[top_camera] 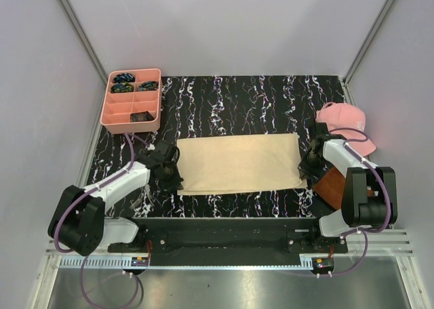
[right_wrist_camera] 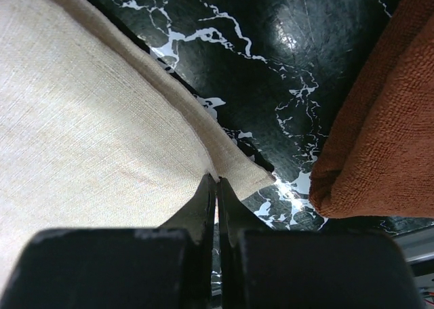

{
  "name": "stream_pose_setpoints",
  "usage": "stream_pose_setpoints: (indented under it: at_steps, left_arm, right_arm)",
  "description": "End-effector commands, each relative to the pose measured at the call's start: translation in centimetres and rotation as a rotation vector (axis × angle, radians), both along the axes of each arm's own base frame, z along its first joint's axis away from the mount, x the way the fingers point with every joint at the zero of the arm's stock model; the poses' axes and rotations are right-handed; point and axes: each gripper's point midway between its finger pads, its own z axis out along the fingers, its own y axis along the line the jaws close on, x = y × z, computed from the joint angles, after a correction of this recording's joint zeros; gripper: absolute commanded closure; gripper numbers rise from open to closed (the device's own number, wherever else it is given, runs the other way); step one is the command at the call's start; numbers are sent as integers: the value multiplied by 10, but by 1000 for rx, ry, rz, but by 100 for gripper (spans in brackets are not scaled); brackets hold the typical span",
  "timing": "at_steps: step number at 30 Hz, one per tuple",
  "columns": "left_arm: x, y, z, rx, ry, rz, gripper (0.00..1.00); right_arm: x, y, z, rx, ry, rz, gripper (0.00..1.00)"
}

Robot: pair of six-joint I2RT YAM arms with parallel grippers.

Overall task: Fold the napkin into a case and place the utensils inside
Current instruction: Fold and flatten the napkin at the center of the board.

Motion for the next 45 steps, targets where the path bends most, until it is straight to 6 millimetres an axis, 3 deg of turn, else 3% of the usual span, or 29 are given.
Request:
stream_pose_setpoints:
  at_steps: [1,19,32,38,45]
  left_arm:
    - [-6,-2,-5,-2,18,1,100]
    - [-24,2,-19,17,43,-1,100]
    - [-27,-2,3,-37,9,1,100]
    - [-41,3,-13,-19,66,10,100]
    - [-42,1,-26,-8,96,3,100]
  right_arm:
    - [-3,-11,-4,-57,22,-40,100]
    - [-3,-16,-13,-80,45,-65,100]
    - [-5,-14,-19,-75,58,-68,100]
    - [-4,-12,-20,-66,60,-69,100]
    - [-3,-12,-22,-63,60,-71,100]
